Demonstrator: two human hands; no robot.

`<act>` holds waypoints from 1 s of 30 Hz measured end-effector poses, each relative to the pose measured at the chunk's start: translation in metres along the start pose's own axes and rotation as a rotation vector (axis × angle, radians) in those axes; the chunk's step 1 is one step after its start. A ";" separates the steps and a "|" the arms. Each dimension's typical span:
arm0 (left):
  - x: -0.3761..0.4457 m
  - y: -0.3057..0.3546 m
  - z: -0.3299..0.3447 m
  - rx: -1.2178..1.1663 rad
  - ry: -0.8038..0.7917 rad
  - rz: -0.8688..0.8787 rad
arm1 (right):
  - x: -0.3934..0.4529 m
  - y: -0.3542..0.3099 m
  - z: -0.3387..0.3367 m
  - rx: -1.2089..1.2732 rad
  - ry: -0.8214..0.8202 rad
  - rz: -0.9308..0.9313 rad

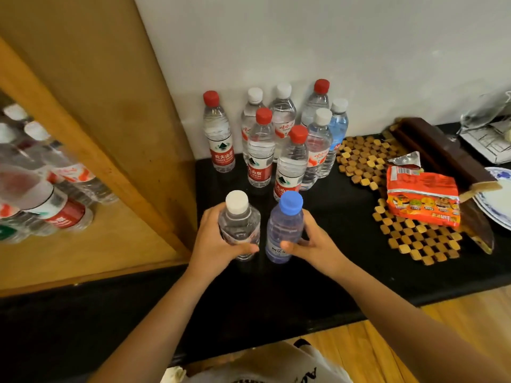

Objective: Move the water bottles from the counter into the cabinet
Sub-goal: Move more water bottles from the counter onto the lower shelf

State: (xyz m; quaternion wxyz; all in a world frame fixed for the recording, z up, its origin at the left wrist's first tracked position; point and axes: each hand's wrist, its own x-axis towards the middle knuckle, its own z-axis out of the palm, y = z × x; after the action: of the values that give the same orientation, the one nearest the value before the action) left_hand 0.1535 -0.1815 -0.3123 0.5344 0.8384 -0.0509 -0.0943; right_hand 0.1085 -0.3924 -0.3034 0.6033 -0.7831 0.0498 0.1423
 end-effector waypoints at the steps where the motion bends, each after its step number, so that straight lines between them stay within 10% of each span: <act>1: 0.000 -0.002 -0.001 -0.037 -0.060 -0.003 | -0.001 -0.001 0.006 -0.008 0.000 -0.009; 10: -0.012 -0.014 0.001 -0.067 -0.012 0.007 | 0.003 -0.025 0.048 -0.241 0.257 0.082; 20: -0.070 -0.053 -0.068 -0.099 -0.098 -0.063 | -0.015 -0.045 0.104 -0.414 0.003 0.076; 30: -0.091 -0.093 -0.175 -0.263 0.240 -0.054 | 0.012 -0.072 0.224 -0.337 -0.110 -0.063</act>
State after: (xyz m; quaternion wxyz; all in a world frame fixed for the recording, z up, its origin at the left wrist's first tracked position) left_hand 0.1008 0.0305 -0.3154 0.6391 0.7675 0.0489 -0.0137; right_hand 0.1019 -0.1569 -0.2915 0.4695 -0.8653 -0.0324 0.1724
